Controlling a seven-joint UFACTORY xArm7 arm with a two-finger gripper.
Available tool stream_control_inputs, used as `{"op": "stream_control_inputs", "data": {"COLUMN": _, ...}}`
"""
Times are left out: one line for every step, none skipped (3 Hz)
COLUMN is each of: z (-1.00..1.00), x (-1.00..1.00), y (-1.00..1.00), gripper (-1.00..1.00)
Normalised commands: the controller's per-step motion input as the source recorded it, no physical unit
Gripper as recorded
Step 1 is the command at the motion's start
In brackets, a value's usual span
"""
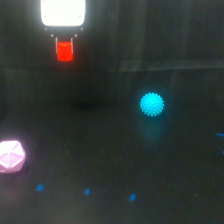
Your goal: Pick up the red object from the table
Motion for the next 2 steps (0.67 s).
{"op": "stream_control_inputs", "data": {"z": 0.86, "x": 0.29, "y": -0.62, "gripper": -1.0}}
{"op": "stream_control_inputs", "data": {"z": 0.07, "x": 0.01, "y": -0.51, "gripper": -1.0}}
